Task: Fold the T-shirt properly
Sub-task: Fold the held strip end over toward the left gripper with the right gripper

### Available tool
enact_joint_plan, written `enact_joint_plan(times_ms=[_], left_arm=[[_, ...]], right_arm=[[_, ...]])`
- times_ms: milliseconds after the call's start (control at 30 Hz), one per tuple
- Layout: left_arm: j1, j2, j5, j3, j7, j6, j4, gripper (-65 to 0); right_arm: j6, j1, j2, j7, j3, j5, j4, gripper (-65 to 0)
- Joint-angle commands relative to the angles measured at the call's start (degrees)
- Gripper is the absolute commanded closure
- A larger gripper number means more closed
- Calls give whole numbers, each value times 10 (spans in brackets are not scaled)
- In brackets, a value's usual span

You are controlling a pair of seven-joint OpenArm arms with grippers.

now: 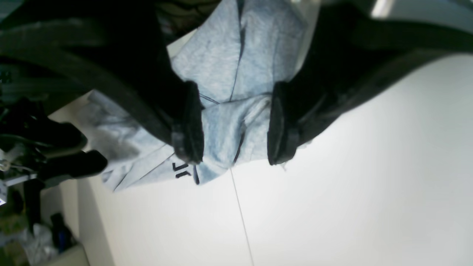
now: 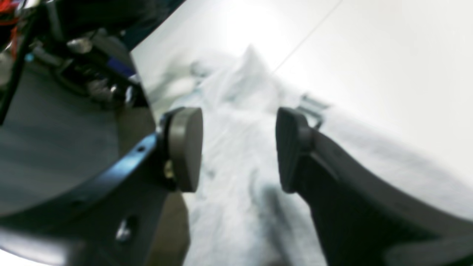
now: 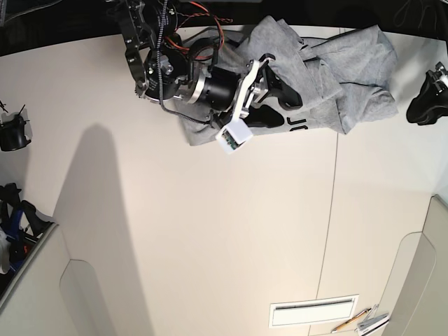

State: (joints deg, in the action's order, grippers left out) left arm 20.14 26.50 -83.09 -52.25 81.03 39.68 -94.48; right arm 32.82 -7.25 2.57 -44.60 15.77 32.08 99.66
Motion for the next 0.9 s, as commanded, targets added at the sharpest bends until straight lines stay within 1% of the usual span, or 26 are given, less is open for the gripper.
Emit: enact_joint_plan(times_ms=[0, 100, 167, 200, 233, 333, 367, 533, 567, 667, 700, 867], left_arm=[[-1, 13, -19, -23, -10, 3, -8, -318], [16, 13, -19, -70, -10, 3, -8, -318], [35, 13, -19, -78, -10, 3, -8, -318], [45, 13, -19, -78, -10, 3, -8, -318], [54, 13, -19, -78, -10, 3, -8, -318], [79, 13, -19, -78, -10, 3, -8, -318], [88, 13, -19, -78, -10, 3, -8, -318], [126, 11, -19, -78, -10, 3, -8, -320], [130, 10, -19, -78, -10, 3, -8, -330], [139, 8, -19, -78, -10, 3, -8, -450], [142, 8, -19, -78, -10, 3, -7, -474], [141, 8, -18, -64, -26, 3, -7, -474]], right_arm=[[6, 9, 4, 12, -11, 12, 15, -312], [6, 12, 4, 11, -57, 13, 26, -312], [6, 12, 4, 6, -88, 13, 29, -305], [6, 12, 4, -2, -104, 13, 29, -276], [6, 12, 4, -13, -118, 13, 29, -223], [6, 10, 1, -50, -157, 16, 29, -15], [6, 9, -3, -54, -169, 20, 29, 0], [6, -1, -33, -57, -229, 44, 29, 0], [6, -2, -40, -57, -238, 44, 29, 0], [6, -9, -58, -58, -260, 46, 29, 0], [6, -11, -63, -58, -264, 49, 29, 0], [6, -20, -79, -59, -269, 54, 29, 0]])
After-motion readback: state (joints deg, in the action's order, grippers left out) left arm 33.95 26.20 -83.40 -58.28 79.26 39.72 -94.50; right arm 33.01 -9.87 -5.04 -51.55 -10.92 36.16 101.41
